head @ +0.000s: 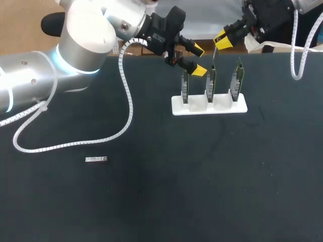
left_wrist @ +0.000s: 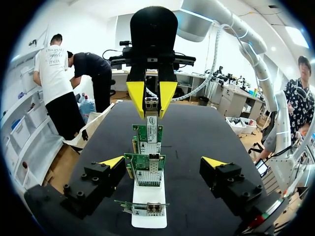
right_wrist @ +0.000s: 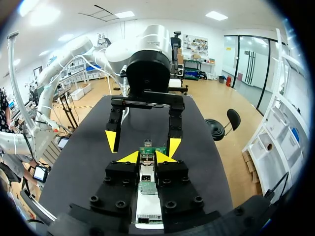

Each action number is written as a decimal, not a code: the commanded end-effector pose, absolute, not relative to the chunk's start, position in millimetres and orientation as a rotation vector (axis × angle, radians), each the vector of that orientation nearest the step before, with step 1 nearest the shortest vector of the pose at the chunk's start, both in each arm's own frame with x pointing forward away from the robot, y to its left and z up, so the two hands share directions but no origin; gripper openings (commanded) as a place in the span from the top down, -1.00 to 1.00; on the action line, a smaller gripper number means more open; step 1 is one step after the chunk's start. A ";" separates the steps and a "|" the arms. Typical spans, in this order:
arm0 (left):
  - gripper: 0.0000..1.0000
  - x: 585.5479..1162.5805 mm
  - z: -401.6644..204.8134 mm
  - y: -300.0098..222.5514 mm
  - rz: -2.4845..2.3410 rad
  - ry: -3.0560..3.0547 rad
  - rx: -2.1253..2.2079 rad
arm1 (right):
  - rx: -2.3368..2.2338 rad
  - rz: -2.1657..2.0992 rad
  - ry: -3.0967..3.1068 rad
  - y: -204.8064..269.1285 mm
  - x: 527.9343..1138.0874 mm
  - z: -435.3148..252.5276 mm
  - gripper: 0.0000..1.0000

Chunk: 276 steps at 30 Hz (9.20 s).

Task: Pick up the optical module with the left hand, and insert it into the network port with the right hand.

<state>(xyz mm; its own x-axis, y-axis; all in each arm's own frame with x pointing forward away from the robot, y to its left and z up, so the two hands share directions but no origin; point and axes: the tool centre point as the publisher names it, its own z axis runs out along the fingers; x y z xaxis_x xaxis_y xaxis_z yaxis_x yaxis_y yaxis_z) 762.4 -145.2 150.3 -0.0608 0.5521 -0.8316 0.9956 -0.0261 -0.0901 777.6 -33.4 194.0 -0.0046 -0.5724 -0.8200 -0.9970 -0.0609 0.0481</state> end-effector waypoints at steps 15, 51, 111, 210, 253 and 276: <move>-1.00 768.2 151.0 -149.8 -0.981 1.664 1.654 | -1.754 0.929 1.606 -33.0 780.5 191.4 1.00; -1.00 768.2 151.0 -149.8 -0.981 1.664 1.654 | -1.774 0.887 1.638 -25.4 772.6 170.6 1.00; -1.00 768.2 151.0 -149.8 -0.981 1.664 1.654 | -1.768 0.828 1.676 -27.0 770.3 167.7 1.00; -1.00 768.2 151.0 -149.8 -0.981 1.664 1.654 | -1.687 0.921 1.705 -65.9 770.2 188.7 -1.00; -1.00 768.2 151.0 -149.8 -0.981 1.664 1.654 | -1.705 0.905 1.668 -22.8 779.9 174.1 1.00; -1.00 768.2 151.0 -149.8 -0.981 1.664 1.654 | -1.711 0.919 1.717 -25.1 781.3 152.9 1.00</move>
